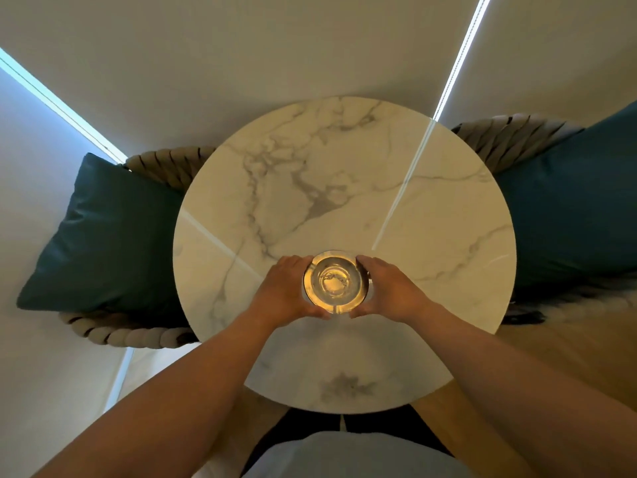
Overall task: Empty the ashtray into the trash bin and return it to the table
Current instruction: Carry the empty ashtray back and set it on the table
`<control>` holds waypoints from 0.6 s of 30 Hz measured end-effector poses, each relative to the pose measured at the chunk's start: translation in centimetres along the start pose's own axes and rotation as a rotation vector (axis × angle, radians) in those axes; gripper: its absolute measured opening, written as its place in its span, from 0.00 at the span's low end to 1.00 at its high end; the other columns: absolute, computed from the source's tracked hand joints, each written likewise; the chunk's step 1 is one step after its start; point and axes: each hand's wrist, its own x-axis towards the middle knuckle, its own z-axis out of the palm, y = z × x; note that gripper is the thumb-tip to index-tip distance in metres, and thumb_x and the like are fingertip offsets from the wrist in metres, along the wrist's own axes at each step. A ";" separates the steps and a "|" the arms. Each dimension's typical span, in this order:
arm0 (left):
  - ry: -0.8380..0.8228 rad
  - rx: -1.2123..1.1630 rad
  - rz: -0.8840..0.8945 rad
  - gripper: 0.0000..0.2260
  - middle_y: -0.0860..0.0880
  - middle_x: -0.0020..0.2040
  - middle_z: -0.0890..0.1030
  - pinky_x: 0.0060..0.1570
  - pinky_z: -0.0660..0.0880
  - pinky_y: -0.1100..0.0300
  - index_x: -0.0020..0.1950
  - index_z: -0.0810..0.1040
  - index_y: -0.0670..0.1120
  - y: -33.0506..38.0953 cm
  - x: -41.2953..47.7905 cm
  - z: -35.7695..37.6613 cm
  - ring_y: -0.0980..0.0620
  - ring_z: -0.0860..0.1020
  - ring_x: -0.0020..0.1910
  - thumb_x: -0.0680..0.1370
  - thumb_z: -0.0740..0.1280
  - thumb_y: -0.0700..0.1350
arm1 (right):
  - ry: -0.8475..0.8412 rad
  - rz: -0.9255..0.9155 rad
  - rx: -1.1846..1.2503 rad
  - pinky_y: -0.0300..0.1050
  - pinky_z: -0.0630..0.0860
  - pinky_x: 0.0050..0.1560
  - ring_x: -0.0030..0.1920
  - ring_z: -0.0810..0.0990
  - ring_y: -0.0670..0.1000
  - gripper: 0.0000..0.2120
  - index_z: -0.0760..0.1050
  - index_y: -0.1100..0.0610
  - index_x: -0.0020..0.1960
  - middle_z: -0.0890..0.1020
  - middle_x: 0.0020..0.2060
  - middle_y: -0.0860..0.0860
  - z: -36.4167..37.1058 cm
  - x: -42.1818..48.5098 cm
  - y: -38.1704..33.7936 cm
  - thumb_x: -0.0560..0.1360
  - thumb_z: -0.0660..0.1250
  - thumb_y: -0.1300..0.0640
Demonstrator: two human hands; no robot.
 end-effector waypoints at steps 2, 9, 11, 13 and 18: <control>-0.007 0.002 -0.009 0.45 0.51 0.56 0.78 0.54 0.68 0.57 0.65 0.71 0.51 -0.5 1.3 0.0 0.49 0.72 0.55 0.51 0.81 0.62 | -0.016 0.013 -0.006 0.51 0.75 0.54 0.54 0.78 0.52 0.47 0.69 0.52 0.65 0.80 0.55 0.50 -0.1 1.5 0.4 0.51 0.85 0.48; -0.012 -0.001 -0.005 0.45 0.49 0.57 0.77 0.57 0.69 0.55 0.65 0.71 0.47 -3.0 6.3 -0.7 0.47 0.71 0.57 0.53 0.81 0.61 | -0.009 0.032 -0.063 0.45 0.72 0.58 0.62 0.75 0.54 0.57 0.60 0.56 0.75 0.76 0.65 0.52 -0.9 6.5 1.3 0.53 0.84 0.44; -0.013 -0.003 0.005 0.45 0.48 0.57 0.78 0.56 0.70 0.54 0.64 0.71 0.46 -3.7 8.0 -0.9 0.46 0.72 0.57 0.53 0.82 0.60 | 0.009 0.040 -0.083 0.44 0.71 0.59 0.64 0.74 0.53 0.56 0.61 0.56 0.75 0.75 0.66 0.51 -1.2 8.0 1.6 0.54 0.83 0.43; -0.011 -0.001 0.017 0.45 0.48 0.57 0.78 0.55 0.70 0.55 0.65 0.71 0.47 -4.3 9.7 -0.9 0.46 0.72 0.56 0.52 0.81 0.61 | 0.028 0.047 -0.089 0.43 0.70 0.60 0.65 0.73 0.52 0.55 0.63 0.55 0.74 0.74 0.67 0.50 -1.4 9.4 1.8 0.54 0.83 0.42; -0.032 -0.010 0.034 0.45 0.52 0.57 0.78 0.53 0.70 0.57 0.64 0.71 0.52 -5.6 13.3 -0.4 0.50 0.73 0.55 0.51 0.80 0.64 | 0.076 0.028 -0.062 0.48 0.74 0.55 0.59 0.75 0.50 0.48 0.67 0.52 0.67 0.76 0.60 0.48 -1.9 11.8 2.7 0.52 0.83 0.42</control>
